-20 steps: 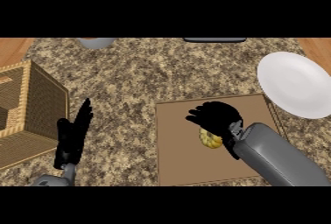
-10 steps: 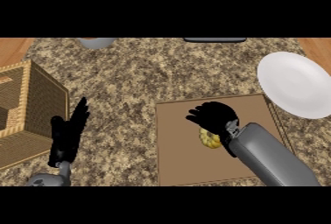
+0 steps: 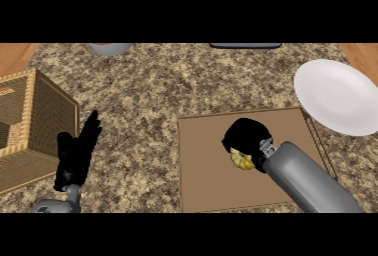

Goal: Pick the squash from the tray and place it in the plate

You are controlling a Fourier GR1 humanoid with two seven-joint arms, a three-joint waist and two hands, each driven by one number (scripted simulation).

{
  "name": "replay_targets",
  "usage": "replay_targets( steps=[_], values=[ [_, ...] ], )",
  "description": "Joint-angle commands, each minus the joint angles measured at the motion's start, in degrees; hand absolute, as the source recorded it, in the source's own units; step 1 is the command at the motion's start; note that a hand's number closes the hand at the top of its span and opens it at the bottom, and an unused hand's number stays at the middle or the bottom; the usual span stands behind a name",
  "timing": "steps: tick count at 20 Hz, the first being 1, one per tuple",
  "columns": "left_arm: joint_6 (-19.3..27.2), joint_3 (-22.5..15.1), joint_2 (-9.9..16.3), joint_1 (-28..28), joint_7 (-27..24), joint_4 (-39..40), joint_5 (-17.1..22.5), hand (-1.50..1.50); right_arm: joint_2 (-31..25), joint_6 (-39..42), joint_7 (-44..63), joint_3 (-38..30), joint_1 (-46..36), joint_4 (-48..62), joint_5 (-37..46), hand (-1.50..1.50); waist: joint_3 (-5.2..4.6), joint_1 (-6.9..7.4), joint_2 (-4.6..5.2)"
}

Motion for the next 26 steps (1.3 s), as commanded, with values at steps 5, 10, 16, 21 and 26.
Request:
replay_targets(
  steps=[5, 10, 16, 21, 26],
  values=[
    [0.29, -0.83, -2.35, 1.38, 1.6, -2.85, -2.18, 0.0, 1.89, -6.43, -5.54, -2.9, -3.55, 3.7, 5.34, 1.5, 0.04, 0.17, 0.04],
    [-1.59, 2.79, -0.7, -0.4, -1.39, 1.34, -0.43, 0.0, -0.01, -18.86, -2.43, -8.7, 3.33, -0.72, 4.99, 1.5, 0.05, -0.64, 0.14],
    [-0.39, 1.74, -1.11, 2.34, -0.37, -1.95, -1.11, 0.0, 0.43, -29.2, -0.31, -32.79, 5.94, 3.15, -9.85, 1.5, 0.3, -1.06, 0.34],
    [-2.16, 2.67, -0.35, -0.2, -0.62, 1.58, -0.93, 0.0, -3.07, -32.69, -7.85, -40.15, 6.94, 0.78, -16.55, 1.5, 0.04, -1.1, 0.14],
    [-1.27, 1.57, -1.56, 0.49, 1.22, -0.46, -1.56, 0.0, -2.83, -41.37, -5.02, -46.74, 7.25, -4.2, -18.08, 1.5, 0.03, -1.0, -0.11]
  ],
)
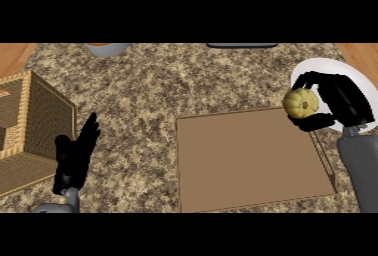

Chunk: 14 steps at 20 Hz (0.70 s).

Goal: Pick the squash from the tray and place it in the plate

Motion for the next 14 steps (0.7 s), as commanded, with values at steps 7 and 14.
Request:
replay_targets(
  steps=[7, 14],
  values=[
    [0.95, 0.51, -2.59, -5.42, -0.24, 4.77, -2.02, 0.0, -3.84, -4.63, 2.33, -12.23, -6.29, 8.29, -5.57, 1.5, -0.06, 0.85, 0.25],
    [-2.21, 1.07, -2.11, -1.17, -2.89, 3.12, -0.84, 0.0, -11.11, -8.0, -1.68, -15.86, -17.02, 30.22, -4.06, 1.5, -0.02, 2.05, 0.49]
  ],
)
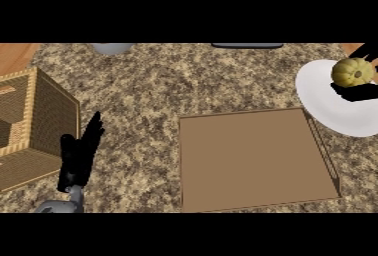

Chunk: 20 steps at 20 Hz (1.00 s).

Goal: Pick the squash from the tray and place it in the plate

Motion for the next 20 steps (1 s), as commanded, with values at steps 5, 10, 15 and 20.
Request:
replay_targets(
  steps=[5, 10, 15, 20],
  values=[
    [0.9, -1.49, -1.32, -1.51, 2.73, -2.13, -2.3, 0.0, -4.74, -7.06, -5.75, -1.88, -10.56, 25.14, 3.21, 1.5, 0.09, 1.32, 0.39],
    [-0.83, -0.46, -0.74, -3.34, 2.65, -1.05, -1.2, 0.0, -6.92, -6.45, -6.9, -0.83, -11.68, 34.15, 5.84, 1.5, 0.17, 2.37, 0.99],
    [-1.25, -0.82, -0.98, 0.41, 1.28, -3.23, -0.77, 0.0, -8.15, -0.55, -12.28, -0.77, -9.39, 39.85, 5.47, 1.5, 0.23, 2.65, 0.89],
    [-1.13, -1.53, -1.24, -2.04, 2.66, -1.81, -1.94, 0.0, -10.08, 6.07, -11.59, 2.57, -10.43, 43.96, 9.12, -1.5, 0.29, 3.03, 1.27]
  ],
)
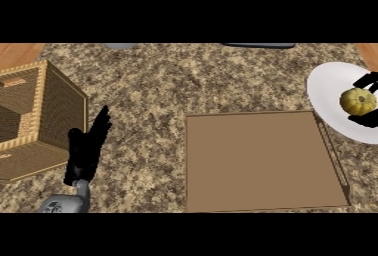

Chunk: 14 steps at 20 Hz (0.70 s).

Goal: Pick the squash from the tray and place it in the plate

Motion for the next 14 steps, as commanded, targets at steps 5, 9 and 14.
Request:
replay_targets(
  steps=[5, 9, 14],
  values=[
    [0.27, -1.46, -1.44, 0.76, 0.97, -1.91, -0.47, 0.0, -1.82, 6.25, -11.16, -0.72, 0.02, 3.27, -0.89, -1.5, 0.21, 0.48, 0.19],
    [0.55, 0.22, -0.38, 1.57, 0.31, -0.52, -0.41, 0.0, -2.11, 12.2, -18.18, -9.14, -1.99, 3.37, -10.06, -1.5, 0.15, -0.97, -0.39],
    [0.56, 1.39, 0.09, -1.99, 2.56, -0.92, 0.12, 0.0, -5.03, 20.49, -19.48, -18.38, -1.69, 6.63, -19.47, -1.5, 0.18, -1.78, -0.27]
  ],
)
